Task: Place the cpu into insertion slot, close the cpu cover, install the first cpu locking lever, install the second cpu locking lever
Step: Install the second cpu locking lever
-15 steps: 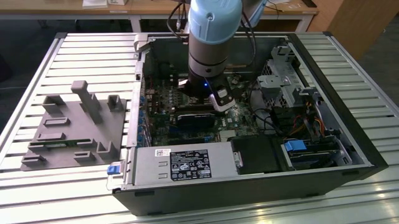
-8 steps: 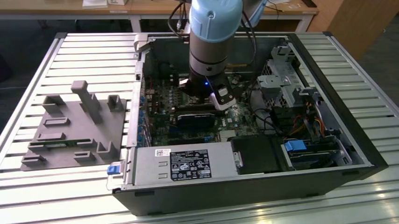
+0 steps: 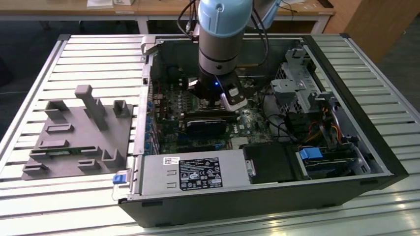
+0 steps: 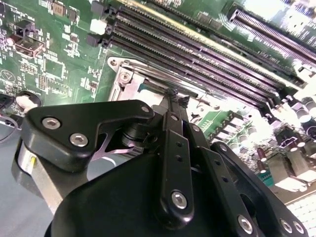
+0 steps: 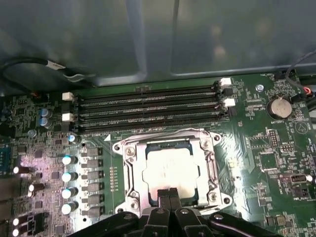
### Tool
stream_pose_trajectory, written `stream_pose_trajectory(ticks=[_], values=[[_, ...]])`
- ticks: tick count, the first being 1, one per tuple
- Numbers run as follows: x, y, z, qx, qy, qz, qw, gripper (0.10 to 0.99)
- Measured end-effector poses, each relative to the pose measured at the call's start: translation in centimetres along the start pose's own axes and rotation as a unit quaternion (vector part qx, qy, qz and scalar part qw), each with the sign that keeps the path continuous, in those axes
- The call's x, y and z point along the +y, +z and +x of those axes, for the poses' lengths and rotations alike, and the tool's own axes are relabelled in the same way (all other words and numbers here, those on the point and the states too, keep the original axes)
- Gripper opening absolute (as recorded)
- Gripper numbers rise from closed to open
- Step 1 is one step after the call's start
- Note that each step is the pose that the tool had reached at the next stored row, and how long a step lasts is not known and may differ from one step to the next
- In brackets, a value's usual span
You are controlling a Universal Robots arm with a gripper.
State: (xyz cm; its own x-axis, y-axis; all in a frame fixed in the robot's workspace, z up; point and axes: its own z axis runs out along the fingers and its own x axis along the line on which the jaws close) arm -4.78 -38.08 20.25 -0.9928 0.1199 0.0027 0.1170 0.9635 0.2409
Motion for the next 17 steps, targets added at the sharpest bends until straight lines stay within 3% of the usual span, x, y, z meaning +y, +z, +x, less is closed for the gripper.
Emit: stream_pose_trajectory(ticks=[7, 14, 17], values=[[1.31, 0.33, 0.06, -0.0014, 0.001, 0.009, 1.0, 0.106], [2.46, 0.61, -0.17, -0.002, 0.002, 0.0129, 0.9999, 0.106], [2.58, 0.59, -0.22, -0.0023, 0.002, 0.0151, 0.9999, 0.106]])
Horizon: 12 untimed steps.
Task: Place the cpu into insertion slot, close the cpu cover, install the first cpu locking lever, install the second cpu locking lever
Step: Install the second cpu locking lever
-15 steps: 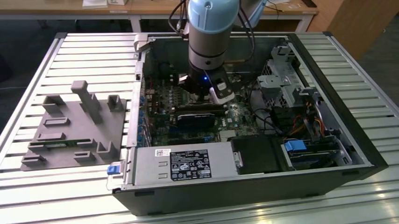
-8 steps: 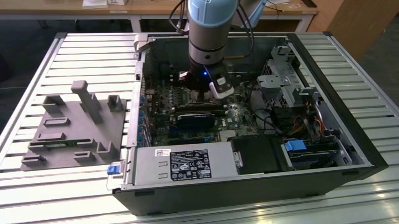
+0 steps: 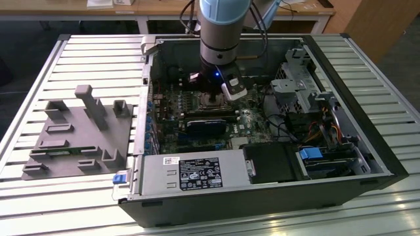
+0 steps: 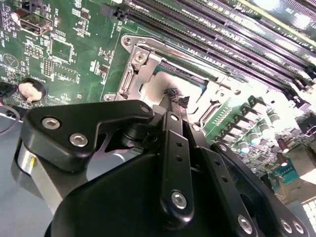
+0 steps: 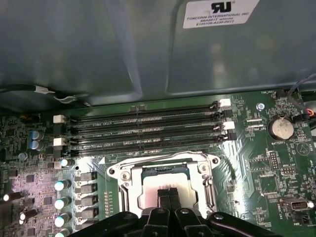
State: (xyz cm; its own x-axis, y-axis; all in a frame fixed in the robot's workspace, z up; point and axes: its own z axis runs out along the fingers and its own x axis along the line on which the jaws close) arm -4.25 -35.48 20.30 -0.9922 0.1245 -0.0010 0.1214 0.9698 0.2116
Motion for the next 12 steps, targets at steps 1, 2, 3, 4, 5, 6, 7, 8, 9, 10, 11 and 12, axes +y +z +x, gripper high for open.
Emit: stream_pose_trajectory(ticks=[1, 2, 3, 4, 5, 6, 7, 8, 9, 10, 11, 12], values=[[0.02, -0.09, 0.0, 0.0, 0.0, 0.0007, 1.0, 0.106], [0.05, -0.22, 0.0, -0.0001, 0.0, 0.0012, 1.0, 0.106], [0.09, -0.37, 0.0, -0.0002, 0.0, 0.0016, 1.0, 0.106], [0.13, -0.55, 0.0, -0.0002, 0.0, 0.002, 1.0, 0.106], [0.17, -0.75, 0.0, -0.0003, 0.0, 0.0021, 1.0, 0.106], [0.22, -0.95, 0.0, -0.0003, 0.0, 0.0021, 1.0, 0.106], [0.26, -1.13, 0.0, -0.0003, 0.0, 0.0022, 1.0, 0.106], [0.29, -1.3, 0.0, -0.0003, 0.0, 0.0023, 1.0, 0.106], [0.32, -1.4, 0.0, -0.0003, 0.0, 0.0024, 1.0, 0.106], [0.32, -1.41, -0.01, -0.0004, 0.0, 0.0024, 1.0, 0.106], [0.32, -1.41, -0.01, -0.0004, 0.0, 0.0024, 1.0, 0.106], [0.32, -1.43, -0.01, -0.0004, 0.0, 0.0025, 1.0, 0.106]])
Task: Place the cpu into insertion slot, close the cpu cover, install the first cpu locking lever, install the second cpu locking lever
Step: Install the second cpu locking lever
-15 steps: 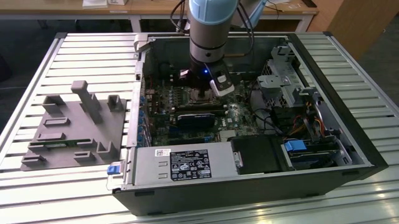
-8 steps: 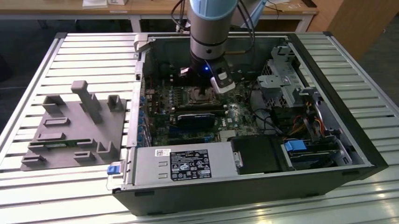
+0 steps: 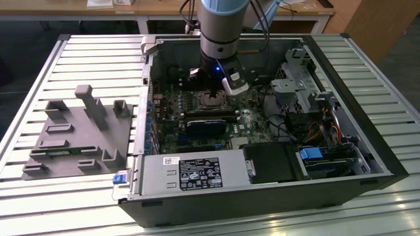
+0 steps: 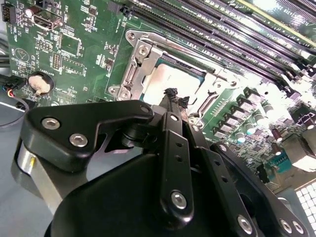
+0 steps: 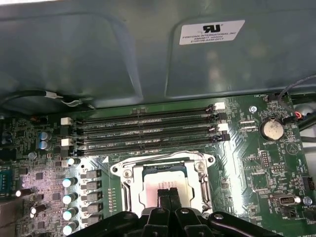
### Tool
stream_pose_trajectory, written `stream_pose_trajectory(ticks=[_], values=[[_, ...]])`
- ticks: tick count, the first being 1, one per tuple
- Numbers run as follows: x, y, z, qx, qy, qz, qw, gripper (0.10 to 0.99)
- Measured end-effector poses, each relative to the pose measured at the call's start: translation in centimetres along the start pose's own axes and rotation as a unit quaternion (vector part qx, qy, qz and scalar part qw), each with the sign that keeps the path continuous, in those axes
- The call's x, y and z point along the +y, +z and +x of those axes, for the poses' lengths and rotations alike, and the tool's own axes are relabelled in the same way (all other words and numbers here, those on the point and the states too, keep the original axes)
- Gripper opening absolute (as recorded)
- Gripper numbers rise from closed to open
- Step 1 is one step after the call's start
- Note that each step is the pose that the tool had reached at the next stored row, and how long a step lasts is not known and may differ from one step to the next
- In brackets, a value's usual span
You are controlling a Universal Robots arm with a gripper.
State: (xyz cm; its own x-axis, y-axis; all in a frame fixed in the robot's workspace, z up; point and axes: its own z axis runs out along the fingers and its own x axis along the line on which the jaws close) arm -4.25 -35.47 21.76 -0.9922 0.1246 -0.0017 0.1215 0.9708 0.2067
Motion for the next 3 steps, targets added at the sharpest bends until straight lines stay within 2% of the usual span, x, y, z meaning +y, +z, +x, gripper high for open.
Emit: stream_pose_trajectory(ticks=[3], values=[[0.0, -0.01, 0.0, 0.0, 0.0, 0.0, 1.0, 0.106]])
